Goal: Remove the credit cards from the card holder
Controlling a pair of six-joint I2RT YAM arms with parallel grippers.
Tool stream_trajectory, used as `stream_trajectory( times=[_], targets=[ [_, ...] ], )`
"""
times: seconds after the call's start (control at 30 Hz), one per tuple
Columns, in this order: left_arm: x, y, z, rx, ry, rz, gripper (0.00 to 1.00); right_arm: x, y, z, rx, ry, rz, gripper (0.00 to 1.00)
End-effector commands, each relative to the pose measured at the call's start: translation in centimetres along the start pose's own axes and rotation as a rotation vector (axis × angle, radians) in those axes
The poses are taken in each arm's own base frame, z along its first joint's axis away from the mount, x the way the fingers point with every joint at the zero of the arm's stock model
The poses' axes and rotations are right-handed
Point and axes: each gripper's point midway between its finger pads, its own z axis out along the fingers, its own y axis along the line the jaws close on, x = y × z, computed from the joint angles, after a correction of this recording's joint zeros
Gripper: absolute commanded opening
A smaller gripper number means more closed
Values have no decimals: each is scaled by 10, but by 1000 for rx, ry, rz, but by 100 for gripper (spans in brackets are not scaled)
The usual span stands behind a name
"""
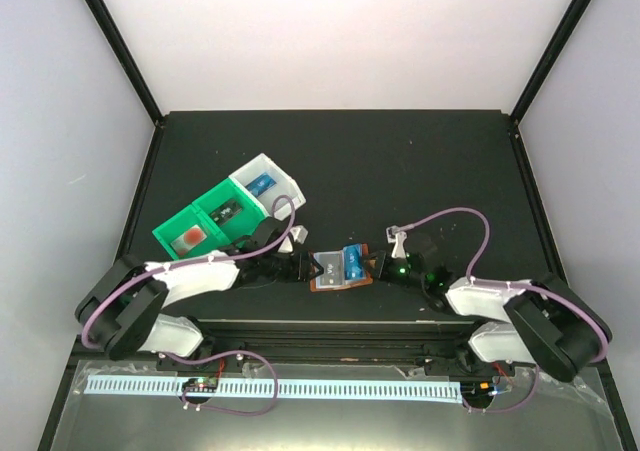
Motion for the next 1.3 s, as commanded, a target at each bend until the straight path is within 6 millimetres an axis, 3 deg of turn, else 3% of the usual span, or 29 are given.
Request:
stream_trajectory(
  times=[0.0,0.3,0.53,0.8,1.07,1.27],
  targets=[
    [-17,-25,-20,44,-62,10,54,-5,1,-9,8,-32,8,1],
    [-27,-59,-53,206,-189,20,64,-18,39,-26,-142,-87,39,1],
    [-23,-94,-77,423,-233,42,67,-36,94,-48,-355,-138,82,1],
    [-24,-118,-111,565,-324,81,70,-50,147,-72,-507,-203,118,1],
    [-24,-138,-127,666,-342,114,56,-47,164,-66,-548,-173,121,1],
    [-30,-141,-132,661,-366,119,28,-41,170,-62,-563,-146,120,1]
  ],
)
